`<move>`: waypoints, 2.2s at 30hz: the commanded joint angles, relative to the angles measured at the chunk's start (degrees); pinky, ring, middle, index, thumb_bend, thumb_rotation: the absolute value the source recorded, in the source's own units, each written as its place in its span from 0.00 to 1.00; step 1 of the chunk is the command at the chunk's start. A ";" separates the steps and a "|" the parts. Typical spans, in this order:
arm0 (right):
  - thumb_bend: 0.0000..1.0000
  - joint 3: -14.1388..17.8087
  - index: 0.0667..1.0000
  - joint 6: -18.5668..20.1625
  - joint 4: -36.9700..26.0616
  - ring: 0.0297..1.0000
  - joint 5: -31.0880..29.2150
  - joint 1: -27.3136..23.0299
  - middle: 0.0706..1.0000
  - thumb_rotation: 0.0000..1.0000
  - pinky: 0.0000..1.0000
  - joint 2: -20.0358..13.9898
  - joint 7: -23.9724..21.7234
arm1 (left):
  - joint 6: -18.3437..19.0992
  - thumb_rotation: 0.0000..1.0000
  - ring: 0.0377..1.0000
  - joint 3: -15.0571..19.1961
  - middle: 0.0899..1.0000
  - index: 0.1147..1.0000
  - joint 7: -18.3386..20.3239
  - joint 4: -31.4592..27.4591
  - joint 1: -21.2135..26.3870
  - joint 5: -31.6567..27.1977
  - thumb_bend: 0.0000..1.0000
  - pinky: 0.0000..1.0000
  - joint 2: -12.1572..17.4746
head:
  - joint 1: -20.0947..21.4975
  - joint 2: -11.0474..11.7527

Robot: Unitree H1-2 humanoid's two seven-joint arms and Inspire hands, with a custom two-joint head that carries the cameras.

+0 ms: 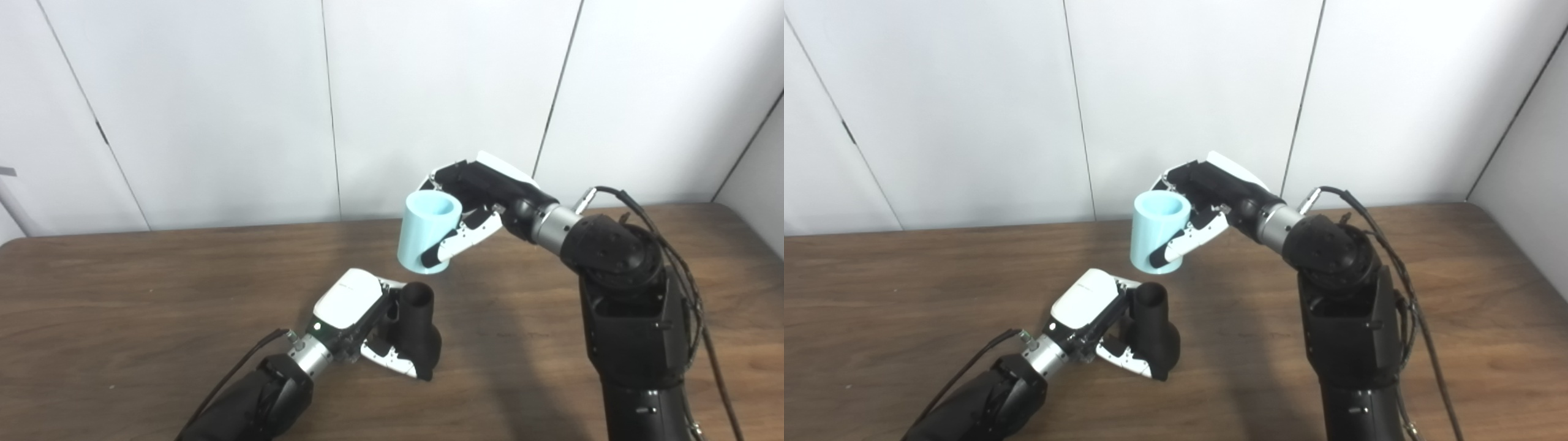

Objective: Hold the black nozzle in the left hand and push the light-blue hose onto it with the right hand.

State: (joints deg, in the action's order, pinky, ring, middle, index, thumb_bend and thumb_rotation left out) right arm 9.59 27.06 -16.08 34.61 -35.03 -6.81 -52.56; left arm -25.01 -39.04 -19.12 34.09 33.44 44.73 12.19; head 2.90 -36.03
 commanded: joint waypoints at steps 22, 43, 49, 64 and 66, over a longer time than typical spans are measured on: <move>0.53 1.35 0.48 -0.15 -4.39 0.32 5.92 -0.05 0.39 0.00 0.27 1.17 -6.84 | 2.88 0.00 0.40 -2.46 0.34 0.44 5.08 2.69 -8.32 2.98 0.52 0.30 -0.16 | -0.02 -1.81; 0.53 -4.95 0.47 -0.15 -2.04 0.31 1.73 5.28 0.38 0.00 0.26 0.57 -0.14 | 4.10 0.00 0.36 -2.55 0.34 0.44 4.99 2.40 -8.28 3.31 0.52 0.28 -0.86 | -1.11 -2.65; 0.53 -5.76 0.47 -0.14 -2.44 0.34 2.01 6.05 0.40 0.00 0.29 0.16 0.32 | 3.97 0.00 0.37 -2.55 0.34 0.44 5.13 1.99 -8.34 3.31 0.52 0.28 -0.70 | -1.33 -3.14; 0.53 -15.45 0.48 -8.12 -4.23 0.34 -10.15 6.89 0.39 0.00 0.31 -13.35 8.48 | 4.16 0.00 0.38 -2.13 0.35 0.44 5.41 1.73 -8.26 3.41 0.52 0.30 -0.20 | -0.96 -4.02; 0.53 -16.32 0.47 -10.33 -3.63 0.35 -11.09 7.62 0.41 0.00 0.32 -14.29 10.84 | 4.04 0.00 0.39 -1.95 0.35 0.44 5.27 1.74 -8.32 3.48 0.52 0.31 -0.27 | -0.96 -4.02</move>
State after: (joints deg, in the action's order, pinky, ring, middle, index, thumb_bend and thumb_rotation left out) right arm -6.16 19.58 -19.30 24.86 -27.46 -19.98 -42.22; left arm -23.14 -38.77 -16.84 31.36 31.88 45.60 11.11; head 1.93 -39.99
